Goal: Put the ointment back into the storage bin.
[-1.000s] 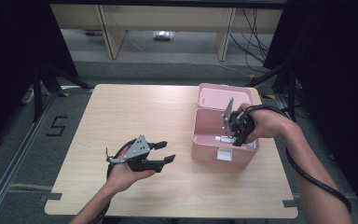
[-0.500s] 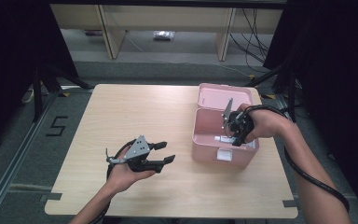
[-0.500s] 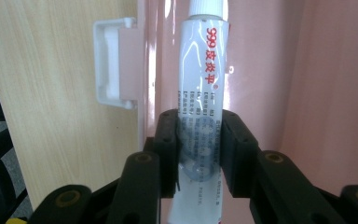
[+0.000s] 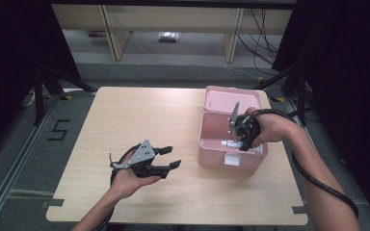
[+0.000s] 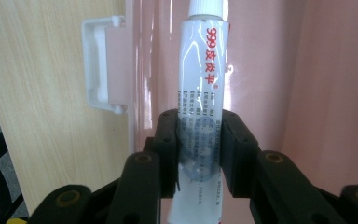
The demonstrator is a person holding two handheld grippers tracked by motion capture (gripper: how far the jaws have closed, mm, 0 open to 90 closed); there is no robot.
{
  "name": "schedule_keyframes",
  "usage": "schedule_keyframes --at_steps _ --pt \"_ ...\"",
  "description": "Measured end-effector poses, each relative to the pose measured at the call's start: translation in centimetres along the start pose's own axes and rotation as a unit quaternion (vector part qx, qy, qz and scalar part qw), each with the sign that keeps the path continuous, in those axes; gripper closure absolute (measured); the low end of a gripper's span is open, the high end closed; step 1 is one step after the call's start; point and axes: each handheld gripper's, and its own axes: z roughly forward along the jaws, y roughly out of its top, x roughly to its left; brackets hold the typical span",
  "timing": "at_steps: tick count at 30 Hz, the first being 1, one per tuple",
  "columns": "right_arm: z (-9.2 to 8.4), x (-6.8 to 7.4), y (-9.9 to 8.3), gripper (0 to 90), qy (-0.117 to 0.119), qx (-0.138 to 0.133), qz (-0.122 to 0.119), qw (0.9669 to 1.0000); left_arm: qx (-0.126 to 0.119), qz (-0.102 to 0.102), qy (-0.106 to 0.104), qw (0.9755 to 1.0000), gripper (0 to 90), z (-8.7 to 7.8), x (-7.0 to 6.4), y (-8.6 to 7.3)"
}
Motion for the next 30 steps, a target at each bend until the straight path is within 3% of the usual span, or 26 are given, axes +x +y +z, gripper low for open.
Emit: schedule_keyframes --at_steps 2,4,11,15,16,17,18,21,26,29,30 --pt "0.2 -0.2 0.0 71.5 -0.005 -0.007 -0.018 0.9998 -0.003 0.001 -0.002 1.0000 41.0 0.0 0.1 0.0" --pt "0.2 0.0 0.0 71.5 -0.002 0.001 0.002 1.0000 0.003 0.001 0.002 1.0000 41.0 -0.1 0.0 0.0" --pt "0.6 -0.3 0.1 71.5 0.002 -0.003 -0.010 0.9999 -0.003 0.000 -0.003 1.0000 41.0 0.0 0.1 0.0" --pt "0.7 -0.2 0.1 71.5 -0.001 0.005 -0.001 1.0000 0.002 0.001 0.001 1.0000 41.0 -0.1 0.1 0.1" --pt "0.8 -0.4 0.2 71.5 0.002 0.004 -0.018 0.9998 0.002 0.001 0.001 1.0000 41.0 -0.1 0.0 0.1" --pt "0.9 -0.3 0.1 71.5 0.002 0.006 -0.002 1.0000 0.002 0.002 0.001 1.0000 41.0 -0.1 0.1 0.1" --pt "0.9 -0.4 0.2 71.5 0.003 0.001 -0.010 0.9999 0.003 0.002 0.000 1.0000 41.0 -0.1 0.1 0.0" --pt "1.0 -0.2 0.1 71.5 0.004 0.007 0.004 1.0000 0.005 0.002 0.001 1.0000 40.9 -0.1 0.1 0.0" --pt "1.2 -0.5 0.2 71.5 0.004 0.006 -0.009 0.9999 -0.002 0.000 -0.004 1.0000 40.9 0.1 0.0 0.0" --pt "1.3 -0.4 0.1 71.5 0.004 0.007 0.002 1.0000 0.000 0.000 -0.003 1.0000 40.8 0.0 0.0 0.0" --pt "1.4 -0.6 0.1 71.5 0.005 0.006 -0.008 0.9999 0.005 0.001 0.001 1.0000 40.8 0.0 0.0 0.1"
